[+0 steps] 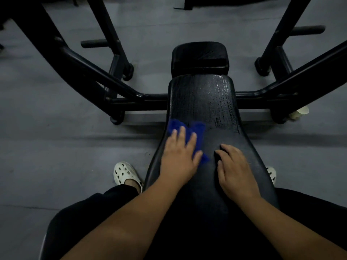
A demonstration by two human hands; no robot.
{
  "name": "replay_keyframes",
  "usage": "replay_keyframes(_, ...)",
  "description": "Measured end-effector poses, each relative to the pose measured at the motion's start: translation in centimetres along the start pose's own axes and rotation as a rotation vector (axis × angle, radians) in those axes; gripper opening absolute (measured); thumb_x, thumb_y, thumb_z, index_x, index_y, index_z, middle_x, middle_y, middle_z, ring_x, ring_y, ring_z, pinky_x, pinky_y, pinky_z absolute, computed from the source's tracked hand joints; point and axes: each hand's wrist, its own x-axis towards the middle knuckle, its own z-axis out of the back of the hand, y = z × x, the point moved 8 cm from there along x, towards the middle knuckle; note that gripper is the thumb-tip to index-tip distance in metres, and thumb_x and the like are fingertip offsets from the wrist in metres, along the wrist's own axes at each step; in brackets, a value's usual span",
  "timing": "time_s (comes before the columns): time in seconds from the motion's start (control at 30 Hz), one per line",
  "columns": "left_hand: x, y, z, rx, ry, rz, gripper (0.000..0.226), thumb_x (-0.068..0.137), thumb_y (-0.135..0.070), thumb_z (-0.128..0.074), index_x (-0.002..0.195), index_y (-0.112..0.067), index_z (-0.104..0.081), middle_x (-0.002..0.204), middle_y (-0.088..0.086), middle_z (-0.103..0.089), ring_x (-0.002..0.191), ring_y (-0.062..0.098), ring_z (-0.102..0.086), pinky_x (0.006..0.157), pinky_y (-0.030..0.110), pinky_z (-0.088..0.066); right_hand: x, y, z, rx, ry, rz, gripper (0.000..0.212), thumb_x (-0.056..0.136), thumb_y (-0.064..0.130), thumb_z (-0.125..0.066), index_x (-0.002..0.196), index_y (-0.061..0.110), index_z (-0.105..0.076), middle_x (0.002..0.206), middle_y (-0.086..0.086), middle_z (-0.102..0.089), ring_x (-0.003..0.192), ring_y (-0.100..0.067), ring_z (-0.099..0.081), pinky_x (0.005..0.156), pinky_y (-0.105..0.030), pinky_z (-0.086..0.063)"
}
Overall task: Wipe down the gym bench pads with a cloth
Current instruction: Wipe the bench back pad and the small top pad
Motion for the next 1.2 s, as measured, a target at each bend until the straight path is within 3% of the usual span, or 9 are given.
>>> replay_keyframes(0.1,-4.3,0.8,-0.6,0.049,0.060,-0.317,0.061,0.097,-0.054,-0.038,0.150,-0.024,-0.043,0.161,0.015,-0.030,0.147,0.034,-0.029,0.119,0.047,-0.030,0.0,0.3,0.1,-0.033,0.003,-0.006,0.040,0.092,0.020,-0.044,0.126,0.006,-0.061,0.137,-0.010,-0.052,0.130,-0.028,-0.045,0.112,-0.044,-0.036)
replay_keyframes(0.27,3.3,2.6,0.9,0.019,0.006,0.037,0.068,0.093,-0.052,-0.027,0.151,-0.019,-0.043,0.160,0.018,-0.031,0.147,0.038,-0.028,0.119,0.048,-0.028,0.3,0.4,-0.1,-0.075,-0.005,0.011,0.041,0.088,0.018,-0.048,0.126,0.007,-0.061,0.137,-0.012,-0.052,0.129,-0.028,-0.044,0.113,-0.043,-0.033)
replay_keyframes(0.37,-0.2,-1.9,0.0,0.021,0.045,-0.172,0.065,0.094,-0.049,-0.029,0.151,-0.022,-0.043,0.161,0.014,-0.029,0.148,0.035,-0.026,0.121,0.045,-0.024,0.2,0.3,-0.2,-0.093,0.015,0.008,0.042,0.088,0.019,-0.046,0.127,0.008,-0.059,0.138,-0.012,-0.051,0.130,-0.028,-0.044,0.114,-0.043,-0.032)
replay_keyframes(0.47,-3.8,1.2,0.1,0.045,0.019,-0.330,0.060,0.094,-0.048,-0.039,0.146,-0.020,-0.050,0.158,0.015,-0.037,0.144,0.034,-0.037,0.117,0.045,-0.033,0.4,0.8,0.0,-0.118,0.023,-0.006,0.044,0.087,0.020,-0.047,0.128,0.008,-0.059,0.139,-0.014,-0.051,0.130,-0.031,-0.046,0.113,-0.045,-0.034)
replay_keyframes(0.63,1.6,0.9,0.2,0.020,0.037,0.056,0.064,0.097,-0.048,-0.033,0.154,-0.019,-0.037,0.162,0.018,-0.025,0.149,0.039,-0.024,0.121,0.046,-0.023,0.8,1.2,-0.3,-0.198,0.102,0.031,0.054,0.086,0.024,-0.037,0.134,0.008,-0.055,0.143,-0.016,-0.049,0.135,-0.034,-0.043,0.110,-0.049,-0.037)
replay_keyframes(0.8,-5.7,0.7,0.2,0.068,0.068,-0.382,0.058,0.096,-0.048,-0.039,0.147,-0.021,-0.049,0.159,0.014,-0.034,0.146,0.035,-0.033,0.117,0.047,-0.033,0.8,1.1,-0.4,-0.280,0.176,0.029,0.057,0.086,0.028,-0.035,0.138,0.010,-0.053,0.145,-0.016,-0.049,0.137,-0.034,-0.043,0.111,-0.048,-0.037)
replay_keyframes(1.0,3.9,-0.2,0.9,0.013,0.039,0.056,0.067,0.094,-0.050,-0.025,0.154,-0.021,-0.036,0.162,0.018,-0.025,0.149,0.039,-0.022,0.122,0.047,-0.020,0.7,0.7,-0.3,-0.175,0.115,0.014,0.056,0.084,0.025,-0.036,0.135,0.011,-0.054,0.145,-0.013,-0.047,0.139,-0.031,-0.038,0.116,-0.047,-0.028)
replay_keyframes(1.13,-1.6,-2.9,-0.3,0.002,0.079,-0.430,0.060,0.097,-0.049,-0.032,0.149,-0.021,-0.046,0.161,0.012,-0.031,0.148,0.033,-0.028,0.120,0.045,-0.026,0.6,0.8,-0.2,-0.088,0.073,0.035,0.040,0.082,0.023,-0.038,0.114,0.011,-0.059,0.142,-0.014,-0.050,0.138,-0.031,-0.040,0.116,-0.047,-0.029)
replay_keyframes(1.2,-0.7,0.3,0.1,0.058,0.035,-0.454,0.058,0.096,-0.049,-0.039,0.145,-0.020,-0.052,0.157,0.013,-0.038,0.144,0.034,-0.037,0.117,0.044,-0.033,0.6,0.8,0.0,-0.070,0.041,0.038,0.030,0.082,0.021,-0.039,0.105,0.013,-0.057,0.142,-0.013,-0.050,0.138,-0.030,-0.041,0.116,-0.046,-0.029)
